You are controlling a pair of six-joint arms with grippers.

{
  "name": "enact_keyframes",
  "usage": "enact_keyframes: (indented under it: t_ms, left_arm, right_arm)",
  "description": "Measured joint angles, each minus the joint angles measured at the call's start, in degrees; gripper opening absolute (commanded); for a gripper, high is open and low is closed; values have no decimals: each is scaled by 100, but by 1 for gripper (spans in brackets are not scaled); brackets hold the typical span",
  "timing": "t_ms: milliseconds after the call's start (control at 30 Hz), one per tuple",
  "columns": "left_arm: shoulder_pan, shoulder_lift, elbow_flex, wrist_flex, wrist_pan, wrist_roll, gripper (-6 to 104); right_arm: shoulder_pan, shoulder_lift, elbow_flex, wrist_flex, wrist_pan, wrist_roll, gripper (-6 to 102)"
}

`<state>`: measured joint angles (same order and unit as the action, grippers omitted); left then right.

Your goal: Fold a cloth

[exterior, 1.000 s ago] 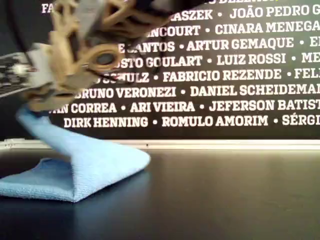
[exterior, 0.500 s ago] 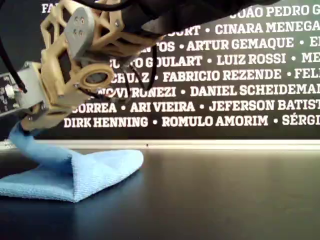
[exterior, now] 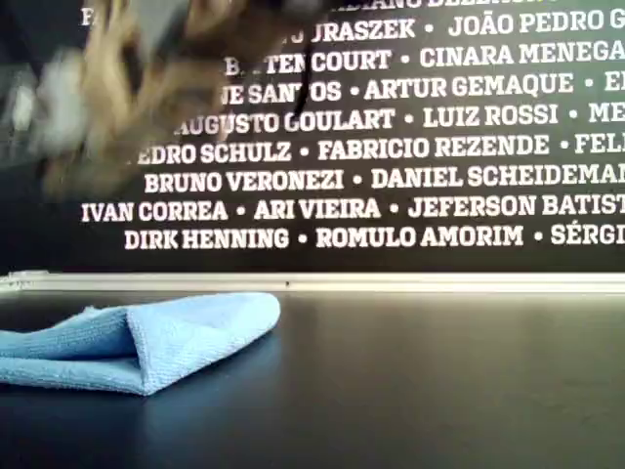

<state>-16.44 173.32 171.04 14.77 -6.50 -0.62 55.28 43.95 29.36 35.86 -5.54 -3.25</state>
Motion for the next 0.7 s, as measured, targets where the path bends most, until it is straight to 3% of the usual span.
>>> enact_keyframes:
  t_ms: [133, 167, 267, 367, 500, 700]
  left_arm:
    - [0, 0, 0, 0, 0, 0, 74]
    - [0, 0, 0, 0, 0, 0, 74]
    - [0, 0, 0, 0, 0, 0, 74]
    - [0, 0, 0, 0, 0, 0, 74]
    - [0, 0, 0, 0, 0, 0, 74]
    - [0, 0, 0, 0, 0, 0, 74]
  right_arm:
    - [-105, 914, 290, 1160, 0, 53, 2]
    - [-79, 1107, 439, 1494, 18, -18, 3]
    - [-149, 1591, 940, 2602, -53, -18, 3]
    - [-615, 2057, 1380, 3727, 53, -26, 2]
    - [-1793, 2742, 1784, 4113, 53, -9, 1]
    - [-4069, 3990, 2760, 3771, 26, -18, 1]
